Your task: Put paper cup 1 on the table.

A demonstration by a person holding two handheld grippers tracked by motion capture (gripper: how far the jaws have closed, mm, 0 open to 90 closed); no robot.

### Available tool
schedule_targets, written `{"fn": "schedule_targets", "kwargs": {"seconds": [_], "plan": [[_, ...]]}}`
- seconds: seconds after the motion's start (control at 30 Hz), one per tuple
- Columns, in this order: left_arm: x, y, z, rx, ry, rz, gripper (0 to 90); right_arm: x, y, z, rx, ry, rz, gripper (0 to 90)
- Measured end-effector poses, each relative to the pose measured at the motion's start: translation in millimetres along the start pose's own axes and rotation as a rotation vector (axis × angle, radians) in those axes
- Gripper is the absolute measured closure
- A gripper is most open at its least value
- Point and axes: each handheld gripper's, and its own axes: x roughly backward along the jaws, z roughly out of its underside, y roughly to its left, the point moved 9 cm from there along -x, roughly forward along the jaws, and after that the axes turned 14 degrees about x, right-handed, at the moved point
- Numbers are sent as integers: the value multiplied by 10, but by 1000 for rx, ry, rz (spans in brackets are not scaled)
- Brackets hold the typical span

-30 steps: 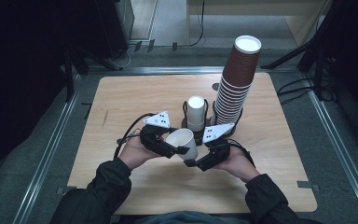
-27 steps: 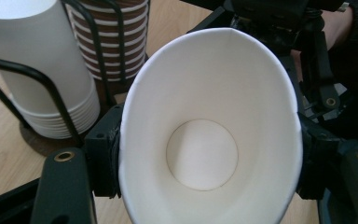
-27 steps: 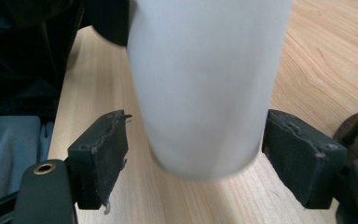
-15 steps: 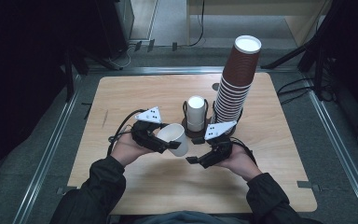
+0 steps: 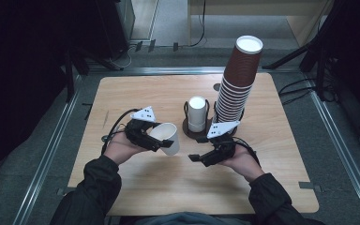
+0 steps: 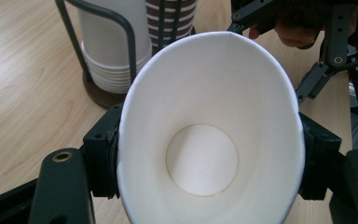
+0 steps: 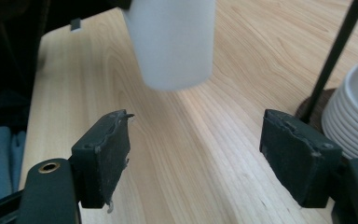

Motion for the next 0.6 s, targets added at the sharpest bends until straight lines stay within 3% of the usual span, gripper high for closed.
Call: {"fn": "schedule_targets", "kwargs": {"seconds": [0.6], "plan": [[178,307,61,42,-10,-79,273,2,-32,58,-16,30,16,259]]}}
